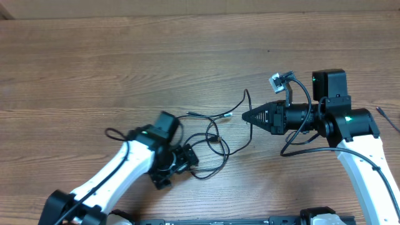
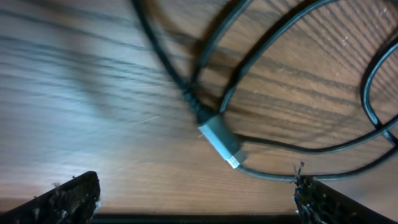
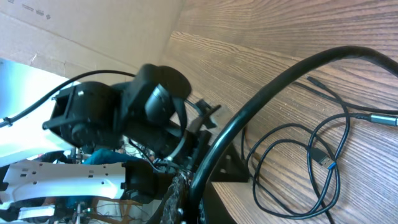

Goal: Untangle cables

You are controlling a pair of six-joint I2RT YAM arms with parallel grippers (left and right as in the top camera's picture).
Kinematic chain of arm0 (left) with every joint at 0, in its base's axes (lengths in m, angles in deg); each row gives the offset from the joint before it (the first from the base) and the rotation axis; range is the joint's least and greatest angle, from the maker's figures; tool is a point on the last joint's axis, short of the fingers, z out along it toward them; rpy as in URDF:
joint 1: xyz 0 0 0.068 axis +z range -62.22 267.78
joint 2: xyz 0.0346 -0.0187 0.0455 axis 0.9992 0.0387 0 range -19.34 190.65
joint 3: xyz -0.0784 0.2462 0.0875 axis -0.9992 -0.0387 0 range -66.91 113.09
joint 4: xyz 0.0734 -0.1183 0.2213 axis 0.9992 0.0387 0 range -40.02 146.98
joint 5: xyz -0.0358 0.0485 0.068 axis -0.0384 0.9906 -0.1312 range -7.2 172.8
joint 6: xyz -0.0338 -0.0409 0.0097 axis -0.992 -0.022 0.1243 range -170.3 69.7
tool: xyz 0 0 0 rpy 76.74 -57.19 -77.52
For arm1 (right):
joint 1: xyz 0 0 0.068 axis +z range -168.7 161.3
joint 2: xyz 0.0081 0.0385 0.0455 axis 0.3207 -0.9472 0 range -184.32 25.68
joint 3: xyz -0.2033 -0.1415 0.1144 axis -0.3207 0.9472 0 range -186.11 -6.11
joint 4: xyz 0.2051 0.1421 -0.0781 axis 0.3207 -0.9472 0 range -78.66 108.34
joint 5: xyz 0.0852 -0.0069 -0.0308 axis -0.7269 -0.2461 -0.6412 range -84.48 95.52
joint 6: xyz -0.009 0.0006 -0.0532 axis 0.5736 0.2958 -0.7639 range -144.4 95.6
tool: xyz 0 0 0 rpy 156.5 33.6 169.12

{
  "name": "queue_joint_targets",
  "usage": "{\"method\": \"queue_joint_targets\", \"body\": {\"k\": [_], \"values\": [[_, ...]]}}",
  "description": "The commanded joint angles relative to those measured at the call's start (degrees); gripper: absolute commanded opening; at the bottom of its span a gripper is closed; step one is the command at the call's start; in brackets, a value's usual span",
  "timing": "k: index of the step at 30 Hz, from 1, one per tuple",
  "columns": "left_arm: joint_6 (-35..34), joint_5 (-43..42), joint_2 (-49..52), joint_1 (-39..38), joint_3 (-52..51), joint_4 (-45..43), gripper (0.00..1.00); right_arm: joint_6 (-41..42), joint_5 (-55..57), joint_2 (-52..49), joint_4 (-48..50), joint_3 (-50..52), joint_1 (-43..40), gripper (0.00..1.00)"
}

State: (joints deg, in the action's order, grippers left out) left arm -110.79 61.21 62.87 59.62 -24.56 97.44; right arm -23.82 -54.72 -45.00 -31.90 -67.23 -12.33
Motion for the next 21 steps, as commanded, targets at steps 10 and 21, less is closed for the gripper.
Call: {"method": "queue_joint_targets", "body": {"k": [10,21], "values": [[-17.5,7.3,9.1,-8.5,-0.1,-7.2,0.63,-0.7,-1.3,0.5,-2.0,-0.8,0.0,0.04],[-1.0,22.7,8.0,1.6,13.2,9.9,0.04,-0.7,1.5,0.5,-5.6,-0.8,0.0,0.04]]}}
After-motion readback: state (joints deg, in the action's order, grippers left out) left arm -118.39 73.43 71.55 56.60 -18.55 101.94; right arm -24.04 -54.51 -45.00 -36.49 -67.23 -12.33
